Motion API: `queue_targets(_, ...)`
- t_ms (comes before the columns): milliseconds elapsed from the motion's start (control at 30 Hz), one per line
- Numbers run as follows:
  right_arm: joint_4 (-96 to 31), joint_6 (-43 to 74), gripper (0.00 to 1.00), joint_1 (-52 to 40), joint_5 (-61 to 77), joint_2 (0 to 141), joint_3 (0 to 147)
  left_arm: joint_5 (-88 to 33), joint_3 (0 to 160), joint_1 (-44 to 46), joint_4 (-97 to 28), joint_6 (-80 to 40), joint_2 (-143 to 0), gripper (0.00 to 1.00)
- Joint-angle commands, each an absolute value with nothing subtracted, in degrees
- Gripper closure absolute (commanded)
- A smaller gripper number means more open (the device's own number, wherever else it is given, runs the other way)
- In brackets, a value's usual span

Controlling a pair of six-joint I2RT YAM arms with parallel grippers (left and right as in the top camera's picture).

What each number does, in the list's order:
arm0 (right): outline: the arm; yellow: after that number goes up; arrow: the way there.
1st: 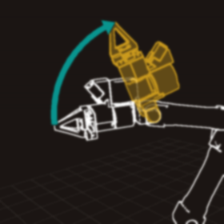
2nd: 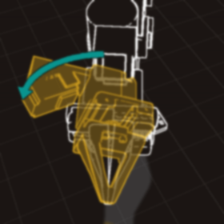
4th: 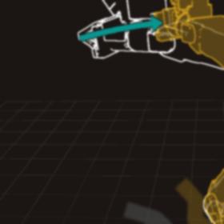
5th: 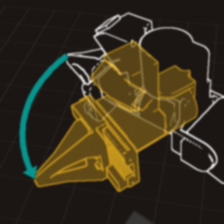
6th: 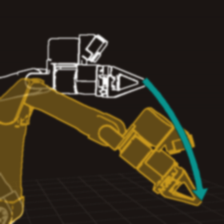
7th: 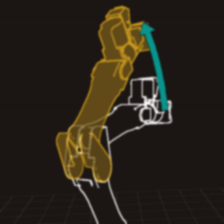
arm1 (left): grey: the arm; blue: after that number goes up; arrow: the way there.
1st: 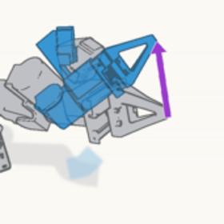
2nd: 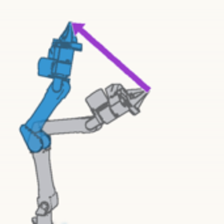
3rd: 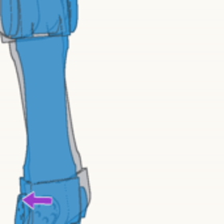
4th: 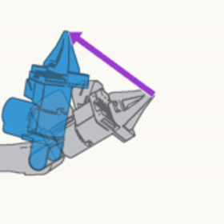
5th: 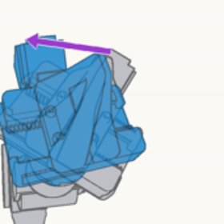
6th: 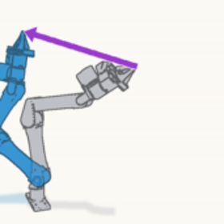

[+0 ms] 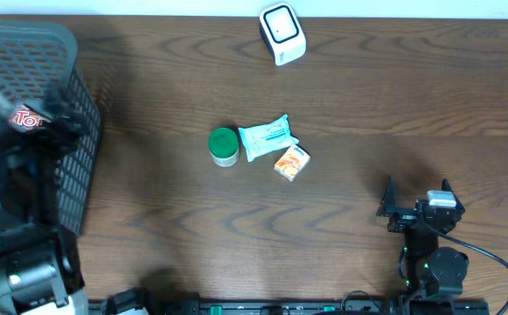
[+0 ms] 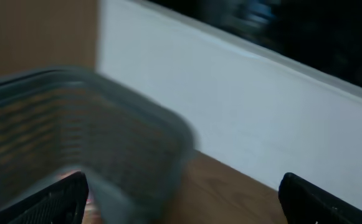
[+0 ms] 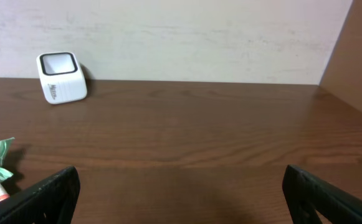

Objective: Scan the item barcode
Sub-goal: 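Withdraw the left gripper back toward the basket, then lower the left gripper into the basket over the TOP chocolate bar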

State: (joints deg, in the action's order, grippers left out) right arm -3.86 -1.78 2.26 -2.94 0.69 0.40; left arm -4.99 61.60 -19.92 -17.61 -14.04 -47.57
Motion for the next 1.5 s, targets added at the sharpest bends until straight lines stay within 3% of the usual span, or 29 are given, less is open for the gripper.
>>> queue_targets(0, -4.08, -2.22, 0.01, 1.93, -2.87, 0.34, 0.32, -3.42, 65.32, -27.68, -17.69, -18.02, -50.85, 0.02)
queue_targets(167, -4.08, -2.22, 0.01, 1.93, -2.90, 0.34, 0.32, -3.46, 71.31, -33.58, -20.27, -21.56, -58.37, 0.02)
queue_targets(600, -4.08, -2.22, 0.01, 1.93, -2.87, 0.34, 0.32, -1.78, 78.78, -34.00, -29.56, -21.52, -81.17, 0.02)
queue_targets(833, -4.08, -2.22, 0.01, 1.93, -2.90, 0.34, 0.32, -1.89, 78.78, -33.43, -28.14, -21.02, -90.70, 0.02)
queue_targets(1067, -4.08, -2.22, 0.01, 1.93, -2.87, 0.34, 0.32, -1.80, 78.78, -30.83, -24.69, -12.36, -98.24, 0.02)
queue_targets(1467, -4.08, -2.22, 0.01, 1.93, -2.90, 0.34, 0.32, 11.38, 78.78, -26.35, -22.68, -14.52, -107.42, 0.02)
